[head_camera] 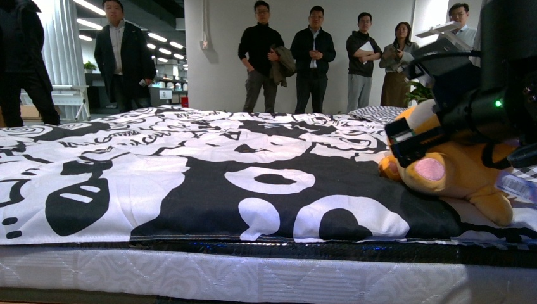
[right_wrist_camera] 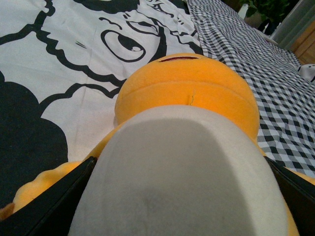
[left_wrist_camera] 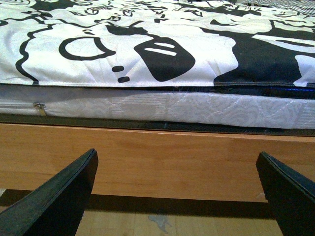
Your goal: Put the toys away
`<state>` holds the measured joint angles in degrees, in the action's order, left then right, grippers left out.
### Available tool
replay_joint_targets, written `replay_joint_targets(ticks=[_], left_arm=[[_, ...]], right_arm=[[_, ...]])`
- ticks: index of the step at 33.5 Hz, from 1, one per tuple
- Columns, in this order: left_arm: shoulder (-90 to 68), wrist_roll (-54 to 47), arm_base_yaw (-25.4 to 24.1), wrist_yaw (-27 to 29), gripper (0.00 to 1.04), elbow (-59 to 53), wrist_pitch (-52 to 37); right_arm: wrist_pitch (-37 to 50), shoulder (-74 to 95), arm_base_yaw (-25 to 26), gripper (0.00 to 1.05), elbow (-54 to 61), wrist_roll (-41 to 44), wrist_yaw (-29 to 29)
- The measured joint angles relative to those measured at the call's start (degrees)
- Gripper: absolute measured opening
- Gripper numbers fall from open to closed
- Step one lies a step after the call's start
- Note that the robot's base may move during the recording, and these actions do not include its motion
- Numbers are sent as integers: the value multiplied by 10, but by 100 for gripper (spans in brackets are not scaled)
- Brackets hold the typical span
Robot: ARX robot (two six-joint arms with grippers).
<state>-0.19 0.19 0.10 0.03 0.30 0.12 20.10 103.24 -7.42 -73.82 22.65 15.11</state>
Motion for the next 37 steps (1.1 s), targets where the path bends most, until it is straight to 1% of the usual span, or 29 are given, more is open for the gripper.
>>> replay_joint_targets(ticks=[2,3,4,8,13,17,20,23,27,31,34,37], left_arm=[[0,0,0,0,99,0,0],[0,0,0,0,99,0,0],[0,0,0,0,99,0,0],[0,0,0,0,99,0,0],[0,0,0,0,99,0,0],[0,0,0,0,99,0,0],[0,0,0,0,99,0,0],[0,0,0,0,99,0,0],[0,0,0,0,99,0,0],[0,0,0,0,99,0,0],[0,0,0,0,99,0,0],[0,0,0,0,99,0,0]], right_arm=[[6,-3,3,93,9,0,0],[11,-5,5,85,16,0,-3],[14,-8,7,80,21,0,-6],[24,-19,9,66,37,3,-16],[36,-46,8,40,64,3,-37],[40,-70,4,25,80,-13,-53],[39,-94,4,16,93,-40,-70],[32,-132,7,12,115,-94,-94],[26,-204,15,12,161,-172,-139],[22,-305,26,12,227,-249,-199],[18,-382,32,12,278,-289,-233],[10,-456,34,12,333,-309,-254]])
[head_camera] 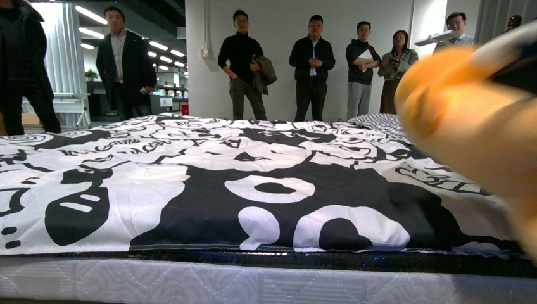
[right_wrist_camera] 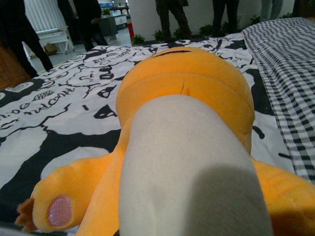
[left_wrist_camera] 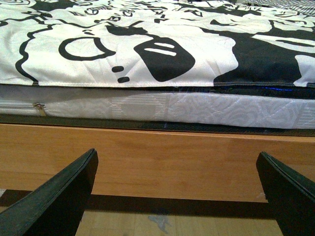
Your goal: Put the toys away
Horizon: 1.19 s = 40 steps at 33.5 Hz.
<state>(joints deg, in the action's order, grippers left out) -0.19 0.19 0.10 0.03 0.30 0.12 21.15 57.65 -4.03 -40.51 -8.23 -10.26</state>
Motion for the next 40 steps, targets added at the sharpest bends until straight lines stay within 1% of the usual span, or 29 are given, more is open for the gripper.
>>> replay_joint_targets(ticks=[4,10,14,17,19,24,29,35,40], left_arm=[[0,0,0,0,99,0,0],[0,0,0,0,99,0,0],[0,0,0,0,99,0,0],[0,0,0,0,99,0,0],[0,0,0,0,99,0,0],[0,0,0,0,99,0,0],[0,0,0,0,99,0,0],[0,0,0,0,99,0,0],[0,0,0,0,99,0,0]], right_arm=[[-9,-68,-5,12,53,-7,-9],[-56,-222,-15,11,143,-22,-11],[-88,-311,-25,11,187,-21,11],[-121,-395,-47,11,223,-14,48],[-121,-437,-61,11,248,-9,61],[-80,-474,-75,11,313,-5,86],[-59,-487,-92,11,349,10,112],[-68,-508,-110,11,379,23,130],[-68,-509,-112,11,381,26,132]])
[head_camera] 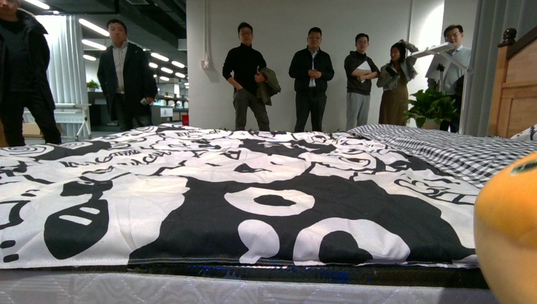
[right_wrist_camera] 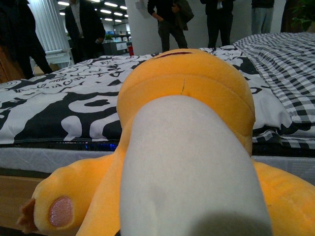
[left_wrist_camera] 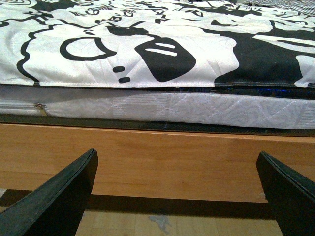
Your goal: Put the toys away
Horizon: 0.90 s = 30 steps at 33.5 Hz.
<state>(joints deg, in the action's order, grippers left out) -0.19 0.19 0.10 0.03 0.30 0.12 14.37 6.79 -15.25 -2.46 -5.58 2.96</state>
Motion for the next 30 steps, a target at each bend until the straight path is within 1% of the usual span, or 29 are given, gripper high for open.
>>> replay_joint_targets(ticks=[30], left_arm=[[1,0,-1,0,99,0,0]], right_arm=[[-1,-1,-2,11,1,2,1]])
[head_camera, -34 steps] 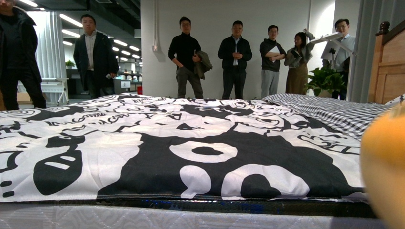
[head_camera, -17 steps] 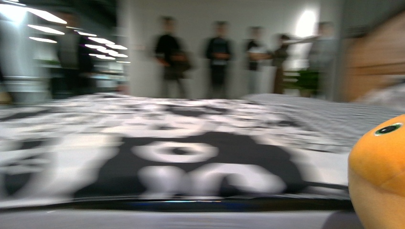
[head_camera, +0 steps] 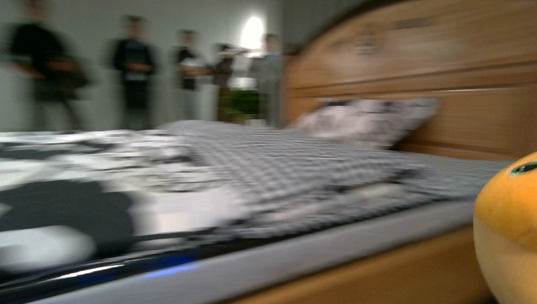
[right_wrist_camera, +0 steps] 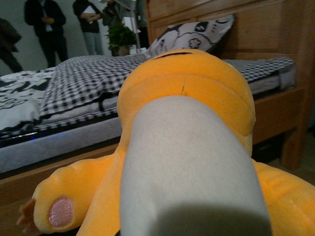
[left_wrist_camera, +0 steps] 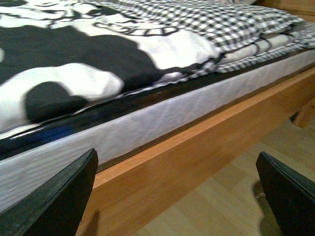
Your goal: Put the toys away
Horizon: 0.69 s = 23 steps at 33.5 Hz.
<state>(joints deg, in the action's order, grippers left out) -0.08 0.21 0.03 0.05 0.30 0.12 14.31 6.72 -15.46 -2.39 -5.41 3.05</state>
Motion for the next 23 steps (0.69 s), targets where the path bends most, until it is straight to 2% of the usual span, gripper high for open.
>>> replay_joint_targets(ticks=[23], left_arm=[[0,0,0,0,99,0,0]], right_arm=[[0,0,0,11,1,0,0]])
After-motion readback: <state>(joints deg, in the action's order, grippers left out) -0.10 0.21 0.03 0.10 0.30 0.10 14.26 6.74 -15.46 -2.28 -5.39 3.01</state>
